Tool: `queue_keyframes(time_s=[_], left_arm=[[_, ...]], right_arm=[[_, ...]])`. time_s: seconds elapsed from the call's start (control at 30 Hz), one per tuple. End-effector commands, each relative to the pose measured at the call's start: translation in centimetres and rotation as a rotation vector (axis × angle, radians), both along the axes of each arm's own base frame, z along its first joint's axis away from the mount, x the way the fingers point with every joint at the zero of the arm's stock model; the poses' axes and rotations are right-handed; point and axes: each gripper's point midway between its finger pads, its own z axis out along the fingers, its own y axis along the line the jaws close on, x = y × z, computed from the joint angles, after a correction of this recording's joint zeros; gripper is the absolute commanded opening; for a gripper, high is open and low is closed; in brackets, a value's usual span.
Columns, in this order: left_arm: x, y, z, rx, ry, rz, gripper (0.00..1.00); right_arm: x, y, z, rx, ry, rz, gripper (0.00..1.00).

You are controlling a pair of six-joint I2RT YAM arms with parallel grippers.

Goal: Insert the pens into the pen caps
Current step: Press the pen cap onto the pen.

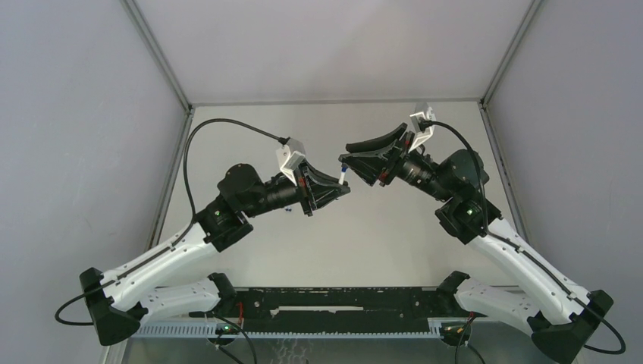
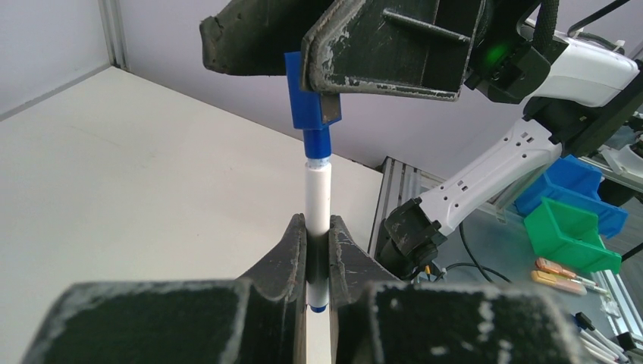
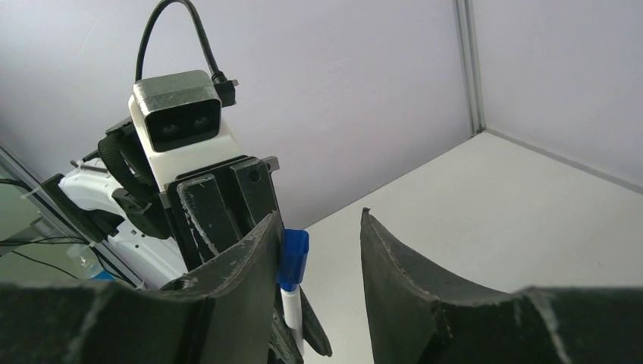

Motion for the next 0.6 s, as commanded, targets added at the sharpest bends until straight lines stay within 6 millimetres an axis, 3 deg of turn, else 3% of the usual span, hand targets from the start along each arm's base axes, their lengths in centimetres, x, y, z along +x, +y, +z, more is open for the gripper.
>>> queue_keyframes(time_s=[0.0, 0.37, 0.57], left_arm=[[-0.3, 0.6, 2.7, -0.055, -0.07, 0.001, 0.0], [-0.2, 0.7, 2.4, -0.049, -0.065, 0.011, 0.0], [0.1, 0.8, 2.5, -0.052, -0.059, 0.03, 0.0]], right_arm=[[-1.2, -0.1, 2.8, 0.053, -0.048, 0.038, 0.47], [-2.2, 0.7, 2.4, 0.034, -0.061, 0.107, 0.23], [-2.4, 0.8, 2.1, 0.013, -0.074, 0.122, 0.15]])
